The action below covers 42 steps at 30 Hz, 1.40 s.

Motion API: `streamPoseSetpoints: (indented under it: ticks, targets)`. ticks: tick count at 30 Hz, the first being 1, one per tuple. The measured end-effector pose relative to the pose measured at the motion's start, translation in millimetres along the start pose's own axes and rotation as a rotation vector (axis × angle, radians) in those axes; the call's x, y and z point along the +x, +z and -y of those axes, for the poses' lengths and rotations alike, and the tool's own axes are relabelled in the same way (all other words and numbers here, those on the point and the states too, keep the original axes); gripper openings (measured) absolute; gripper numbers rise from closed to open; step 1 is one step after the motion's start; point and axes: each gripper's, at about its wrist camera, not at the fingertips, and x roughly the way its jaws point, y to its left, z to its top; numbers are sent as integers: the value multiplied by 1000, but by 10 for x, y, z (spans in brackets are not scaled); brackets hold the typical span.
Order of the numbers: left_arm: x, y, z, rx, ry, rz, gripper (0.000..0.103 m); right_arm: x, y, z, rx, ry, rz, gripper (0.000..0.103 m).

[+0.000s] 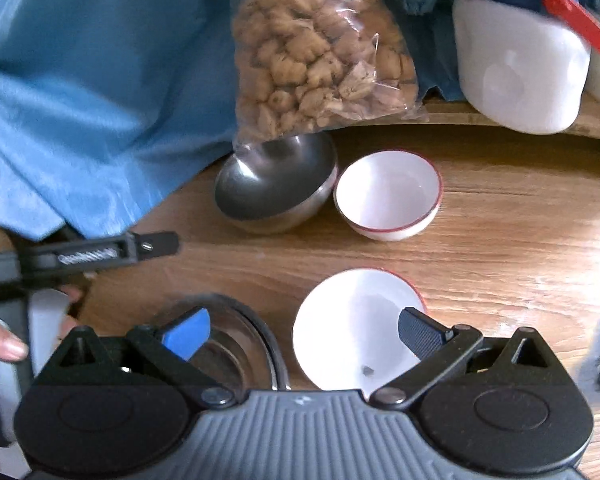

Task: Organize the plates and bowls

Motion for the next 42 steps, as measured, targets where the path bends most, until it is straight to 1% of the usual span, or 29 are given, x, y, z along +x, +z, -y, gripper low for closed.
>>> streamPoseSetpoints:
  ticks: [3,6,10,12,14,15,16,19,21,22,23,24,25,26,27,28,30,32,34,36,37,39,42]
  targets:
    - [111,121,25,41,-15,-1,102,64,89,40,46,20,1,102]
    - [217,251,34,52,-31,9,102,128,184,89,103,38,2,101]
    - [359,397,28,42,-49,13,102,195,299,170,184,66,2,94]
    - [451,461,34,34,-45,12,102,214,339,171,190,52,11,93]
    - [530,511,56,31,10,15,102,241,373,128,170,25,16,86]
    - [564,534,77,43,29,13,102,255,389,103,165,18,13,85]
    - [584,553,91,54,33,12,102,271,405,79,166,19,8,83]
    - [619,600,129,59,4,11,101,333,444,22,171,28,0,80]
    - [638,618,135,66,-4,5,95,394,459,-2,184,29,-8,75]
    - [652,629,141,71,-7,1,94,426,463,-17,193,32,-9,73]
    - [667,639,144,72,-10,-3,90,465,470,-21,206,39,-9,69]
    - [679,650,143,70,-15,-8,85,496,473,-20,221,42,-5,67]
    - [689,660,136,67,-25,-14,83,524,475,-16,237,45,1,65]
    - [709,677,126,61,-37,-22,78,551,476,-7,258,48,9,65]
    - [742,702,113,55,-45,-32,70,571,475,16,283,53,21,64]
    - [761,718,112,49,-57,-43,65,587,474,38,305,60,28,61]
    - [816,747,97,41,-80,-59,47,632,467,76,346,67,27,58]
    - [872,757,85,35,-101,-73,39,666,453,107,375,65,28,48]
    - [904,761,107,32,-112,-85,35,709,447,133,394,69,27,46]
    - [925,756,123,23,-125,-98,28,742,430,164,406,75,23,43]
    - [936,749,129,14,-132,-106,25,761,421,179,406,73,19,40]
    - [965,716,140,-5,-149,-128,15,781,408,223,412,76,13,38]
    - [973,660,146,-15,-150,-132,14,765,418,257,407,81,14,35]
